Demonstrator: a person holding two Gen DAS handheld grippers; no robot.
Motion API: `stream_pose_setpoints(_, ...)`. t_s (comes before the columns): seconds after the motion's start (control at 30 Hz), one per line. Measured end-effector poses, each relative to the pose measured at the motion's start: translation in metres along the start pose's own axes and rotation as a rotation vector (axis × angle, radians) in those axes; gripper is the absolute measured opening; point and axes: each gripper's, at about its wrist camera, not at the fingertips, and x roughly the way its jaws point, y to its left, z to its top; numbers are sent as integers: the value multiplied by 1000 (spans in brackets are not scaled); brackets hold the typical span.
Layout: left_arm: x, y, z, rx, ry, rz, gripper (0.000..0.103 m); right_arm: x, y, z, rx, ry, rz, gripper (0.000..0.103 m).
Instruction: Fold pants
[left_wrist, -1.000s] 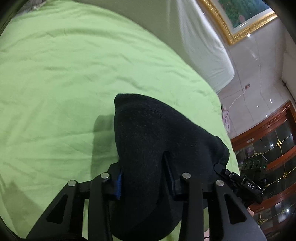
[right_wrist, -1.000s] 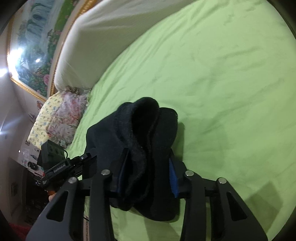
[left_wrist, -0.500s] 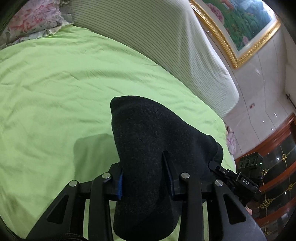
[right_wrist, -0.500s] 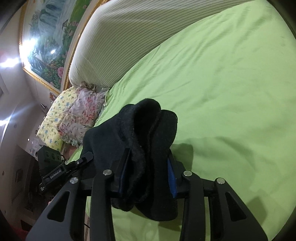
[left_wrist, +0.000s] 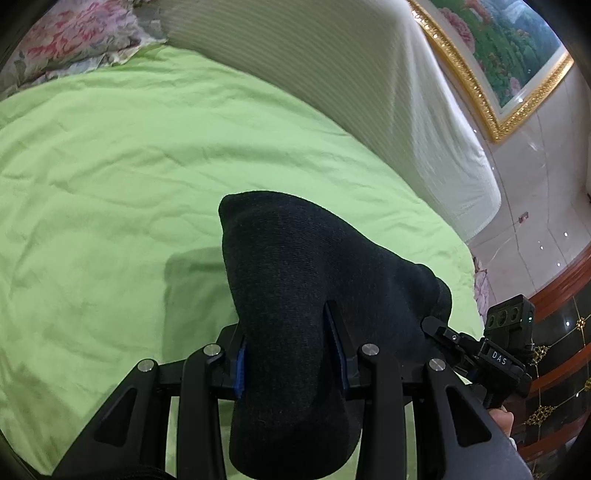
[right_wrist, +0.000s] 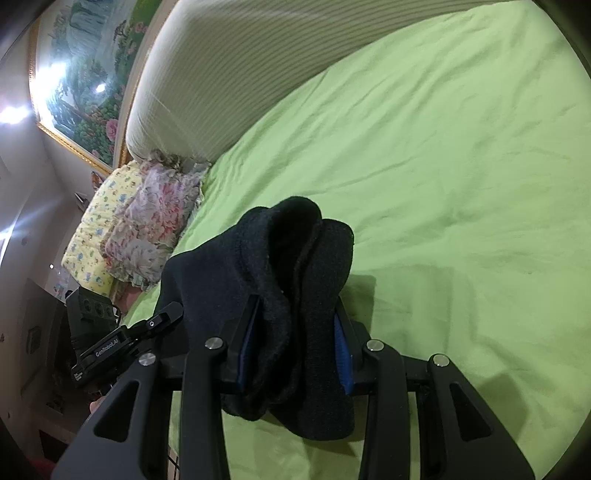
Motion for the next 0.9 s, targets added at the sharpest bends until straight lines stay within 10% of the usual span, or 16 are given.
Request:
stream_pose_setpoints(0.47,5,25,-13,-35,4,65,70,-21,-22,3,-10,-63,-104,50)
stream_pose_setpoints(0.9,-2,2,-22,65,12,192,77,-22,-8,-4,-72,-81,-188,50)
